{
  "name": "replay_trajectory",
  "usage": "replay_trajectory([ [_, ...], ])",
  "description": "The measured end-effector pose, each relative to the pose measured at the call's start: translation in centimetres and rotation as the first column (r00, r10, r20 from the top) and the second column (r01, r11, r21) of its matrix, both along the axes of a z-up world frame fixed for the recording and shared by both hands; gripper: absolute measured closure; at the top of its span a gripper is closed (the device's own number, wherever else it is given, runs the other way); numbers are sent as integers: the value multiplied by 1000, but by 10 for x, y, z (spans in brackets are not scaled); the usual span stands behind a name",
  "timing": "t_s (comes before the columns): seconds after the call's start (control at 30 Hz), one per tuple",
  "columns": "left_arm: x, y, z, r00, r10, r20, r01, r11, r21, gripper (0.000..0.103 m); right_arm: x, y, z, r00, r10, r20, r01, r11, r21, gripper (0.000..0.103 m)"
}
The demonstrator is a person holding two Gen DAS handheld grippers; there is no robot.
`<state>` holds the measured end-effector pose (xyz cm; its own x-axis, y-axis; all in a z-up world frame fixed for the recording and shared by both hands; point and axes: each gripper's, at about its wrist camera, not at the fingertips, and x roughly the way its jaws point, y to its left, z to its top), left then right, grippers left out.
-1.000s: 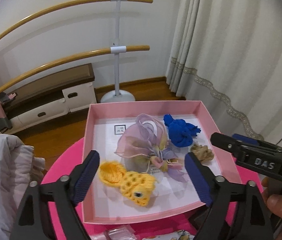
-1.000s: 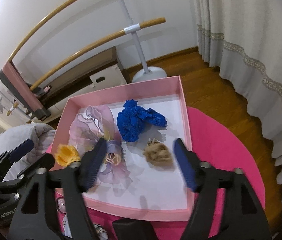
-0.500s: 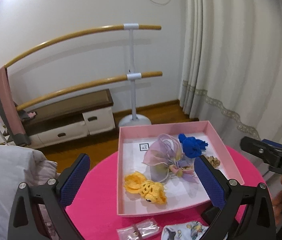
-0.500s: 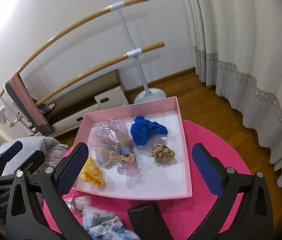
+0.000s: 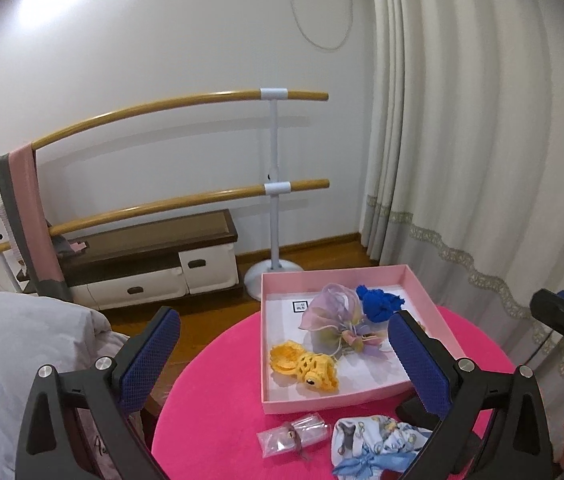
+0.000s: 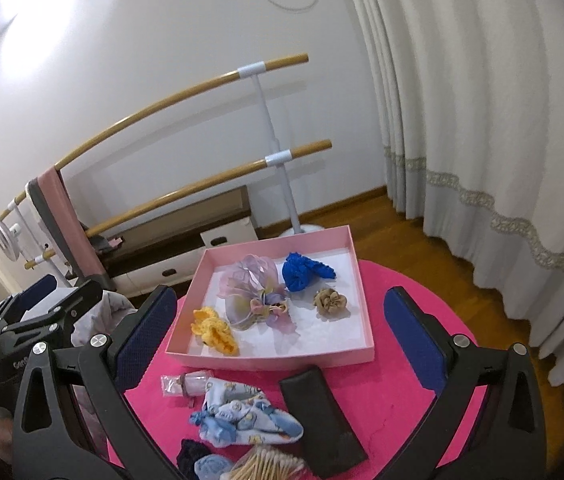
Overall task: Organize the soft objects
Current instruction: 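Withdraw both tools from the box toward the remaining pile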
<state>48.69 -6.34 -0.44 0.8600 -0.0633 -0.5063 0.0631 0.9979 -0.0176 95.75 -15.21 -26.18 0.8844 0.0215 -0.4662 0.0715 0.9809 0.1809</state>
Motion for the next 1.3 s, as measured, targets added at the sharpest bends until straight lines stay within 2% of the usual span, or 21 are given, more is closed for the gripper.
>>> replay_trajectory([
  [0.3,-69,22,-16,1000,3,20,-2,1000,-24,0,-49,20,2,998,-31,56,33,998,-46,0],
  [0.67,-152,36,-18,997,-11,70,12,1000,-18,0,-98,44,-9,994,-79,81,88,990,-111,0],
  [0.87,-191,47,-24,997,-4,80,6,1000,-26,0,-117,56,-17,994,-71,80,80,989,-122,0],
  [1.07,-218,59,-22,997,10,79,-6,999,-47,0,-127,63,-19,994,-67,89,78,988,-130,0],
  [1.3,-231,54,-13,997,1,80,2,999,-38,0,-132,66,-23,994,-61,86,73,988,-136,0],
])
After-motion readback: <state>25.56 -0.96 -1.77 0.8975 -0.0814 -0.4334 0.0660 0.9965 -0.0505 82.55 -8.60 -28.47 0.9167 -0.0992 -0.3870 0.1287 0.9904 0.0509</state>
